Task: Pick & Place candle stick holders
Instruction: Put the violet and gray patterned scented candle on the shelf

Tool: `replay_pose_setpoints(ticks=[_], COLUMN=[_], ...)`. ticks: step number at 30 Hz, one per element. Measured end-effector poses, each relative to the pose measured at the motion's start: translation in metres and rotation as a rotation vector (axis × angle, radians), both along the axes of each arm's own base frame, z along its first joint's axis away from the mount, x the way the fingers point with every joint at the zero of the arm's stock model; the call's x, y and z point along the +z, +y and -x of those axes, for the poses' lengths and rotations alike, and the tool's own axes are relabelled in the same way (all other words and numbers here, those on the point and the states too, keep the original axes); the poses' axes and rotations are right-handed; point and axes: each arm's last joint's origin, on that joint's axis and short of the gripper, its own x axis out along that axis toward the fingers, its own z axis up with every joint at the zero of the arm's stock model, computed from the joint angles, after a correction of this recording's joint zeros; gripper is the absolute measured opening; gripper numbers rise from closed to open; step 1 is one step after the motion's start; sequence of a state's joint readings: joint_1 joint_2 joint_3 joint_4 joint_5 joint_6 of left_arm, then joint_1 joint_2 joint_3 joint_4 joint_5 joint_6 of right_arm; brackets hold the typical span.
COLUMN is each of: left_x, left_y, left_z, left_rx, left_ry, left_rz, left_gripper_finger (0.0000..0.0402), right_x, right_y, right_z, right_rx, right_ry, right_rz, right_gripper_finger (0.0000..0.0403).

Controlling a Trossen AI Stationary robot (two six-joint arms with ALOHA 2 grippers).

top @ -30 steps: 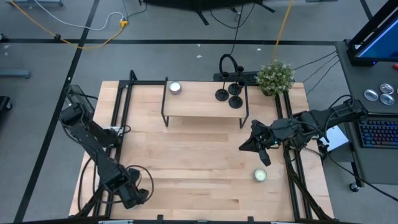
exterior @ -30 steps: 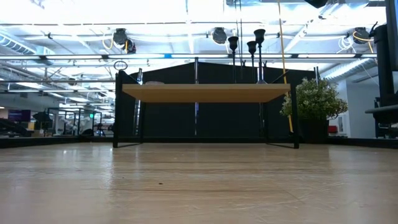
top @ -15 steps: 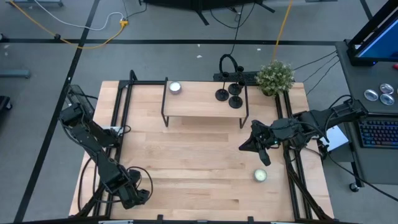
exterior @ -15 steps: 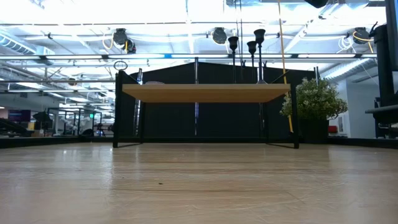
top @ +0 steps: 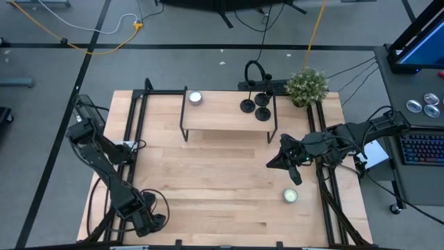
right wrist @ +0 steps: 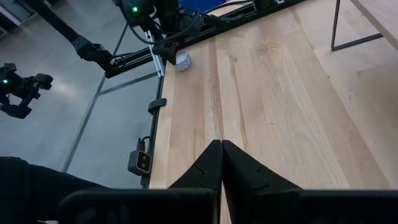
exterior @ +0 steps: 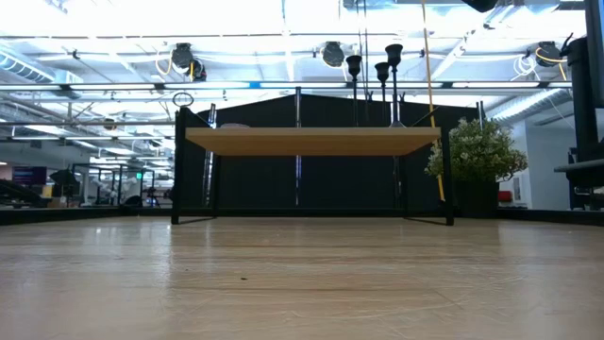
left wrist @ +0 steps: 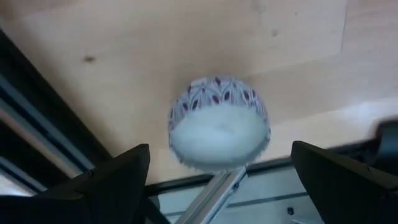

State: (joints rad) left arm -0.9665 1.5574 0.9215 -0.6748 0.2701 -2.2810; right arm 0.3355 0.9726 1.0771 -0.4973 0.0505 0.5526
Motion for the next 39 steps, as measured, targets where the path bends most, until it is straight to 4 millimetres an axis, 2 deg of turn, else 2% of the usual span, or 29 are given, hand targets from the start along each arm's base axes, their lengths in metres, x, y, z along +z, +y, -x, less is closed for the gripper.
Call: replay_pose_setpoints(ticks=[15,39], left_x=[-0.039,-0.044], left_y=[-0.013,-0.016], left_z=[-0.01,-0.011], left_rx=[-0.022,0.003], left_ry=[0.039,0.062], left_rz=[-0.057,-0.05], left_gripper_finger=[0.0395,0.0394], right_x=[0.0,0.0], right_y=[0.0,0.0], right_z=[0.0,0.0], right_rx=[-0.002,-0.004], right_ry=[0.001,0.002], right_rz=[-0.003,-0.007], right_gripper_finger=[0.0,0.0])
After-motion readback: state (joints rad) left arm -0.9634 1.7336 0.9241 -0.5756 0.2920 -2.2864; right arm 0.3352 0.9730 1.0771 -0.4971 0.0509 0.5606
